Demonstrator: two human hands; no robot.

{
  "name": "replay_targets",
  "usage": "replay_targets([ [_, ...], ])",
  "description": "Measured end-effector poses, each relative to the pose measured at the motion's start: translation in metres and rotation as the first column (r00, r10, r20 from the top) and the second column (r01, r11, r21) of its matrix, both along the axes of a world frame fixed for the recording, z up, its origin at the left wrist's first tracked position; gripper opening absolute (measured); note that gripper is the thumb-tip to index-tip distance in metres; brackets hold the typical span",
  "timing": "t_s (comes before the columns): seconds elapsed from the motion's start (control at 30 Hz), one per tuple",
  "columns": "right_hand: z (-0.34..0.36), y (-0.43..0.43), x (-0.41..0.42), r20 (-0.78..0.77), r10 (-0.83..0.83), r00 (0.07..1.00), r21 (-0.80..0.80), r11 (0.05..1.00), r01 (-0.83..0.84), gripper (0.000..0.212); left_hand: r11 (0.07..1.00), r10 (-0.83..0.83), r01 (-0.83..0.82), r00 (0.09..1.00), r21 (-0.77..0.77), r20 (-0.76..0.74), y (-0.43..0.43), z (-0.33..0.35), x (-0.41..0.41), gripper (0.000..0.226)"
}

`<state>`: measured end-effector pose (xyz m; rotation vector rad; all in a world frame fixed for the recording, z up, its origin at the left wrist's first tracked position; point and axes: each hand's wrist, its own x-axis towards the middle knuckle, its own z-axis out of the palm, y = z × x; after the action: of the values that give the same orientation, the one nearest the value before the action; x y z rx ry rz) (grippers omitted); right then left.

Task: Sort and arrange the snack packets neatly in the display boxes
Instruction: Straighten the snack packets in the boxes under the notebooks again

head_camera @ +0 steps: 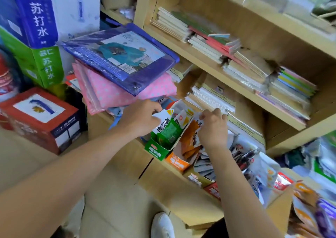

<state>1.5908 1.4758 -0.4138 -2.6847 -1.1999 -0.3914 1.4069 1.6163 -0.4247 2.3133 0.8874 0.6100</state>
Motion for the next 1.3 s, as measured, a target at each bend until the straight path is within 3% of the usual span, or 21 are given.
replay_targets([
  [0.13,0.001,-0.012,0.018,-0.339,0.168,0.926,0.331,0.942,-0.050,0.031,0.986,-0.155,0.153,0.987,-0.073,-0.029,-0.001,0.004,0.002,0.016],
  [0.23,0.001,-0.024,0.021,-0.415,0.335,0.846,0.477,0.872,-0.112,0.029,0.973,-0.211,0.207,0.977,-0.098,-0.024,-0.002,0.004,0.004,0.020],
  [0.37,-0.009,-0.025,0.027,-0.361,0.425,0.830,0.450,0.859,-0.244,0.030,0.938,-0.301,0.293,0.953,-0.187,-0.017,-0.006,0.004,0.005,0.026],
  [0.5,-0.016,-0.019,0.018,-0.307,0.483,0.820,0.257,0.872,-0.418,0.051,0.910,-0.362,0.349,0.932,-0.222,-0.017,-0.015,0.003,0.005,0.028],
  [0.6,-0.019,-0.018,0.015,-0.366,0.538,0.759,0.165,0.841,-0.516,0.036,0.888,-0.412,0.391,0.910,-0.243,-0.039,-0.023,0.002,0.003,0.033],
  [0.67,-0.019,-0.023,0.019,-0.415,0.537,0.735,0.106,0.830,-0.548,0.038,0.878,-0.453,0.425,0.887,-0.222,-0.093,-0.027,0.001,0.000,0.041],
  [0.73,-0.017,-0.029,0.020,-0.464,0.527,0.712,0.098,0.829,-0.550,0.043,0.861,-0.490,0.458,0.864,-0.222,-0.115,-0.029,0.003,-0.002,0.044],
  [0.8,-0.013,-0.034,0.015,-0.476,0.550,0.686,0.139,0.817,-0.559,0.052,0.830,-0.521,0.478,0.848,-0.286,-0.094,-0.028,0.006,-0.004,0.033],
  [0.9,-0.009,-0.035,0.010,-0.505,0.589,0.631,0.240,0.798,-0.553,0.059,0.855,-0.398,0.384,0.917,-0.349,0.032,-0.020,0.008,0.003,0.017],
  [0.97,-0.009,-0.035,0.009,-0.506,0.595,0.625,0.267,0.797,-0.542,0.058,0.950,-0.224,0.245,0.967,-0.192,0.123,-0.006,-0.001,0.014,0.017],
  [1.03,-0.008,-0.037,0.007,-0.489,0.597,0.636,0.269,0.797,-0.541,0.058,0.980,-0.186,0.178,0.977,0.083,0.100,0.007,-0.009,0.027,0.030],
  [1.17,-0.011,-0.038,0.005,-0.448,0.602,0.661,0.271,0.796,-0.542,0.053,0.864,-0.276,0.297,0.955,0.406,-0.110,0.018,-0.020,0.051,0.046],
  [1.3,-0.014,-0.039,0.006,-0.448,0.601,0.662,0.279,0.797,-0.535,0.051,0.752,-0.192,0.292,0.955,0.591,-0.228,0.016,-0.024,0.065,0.052],
])
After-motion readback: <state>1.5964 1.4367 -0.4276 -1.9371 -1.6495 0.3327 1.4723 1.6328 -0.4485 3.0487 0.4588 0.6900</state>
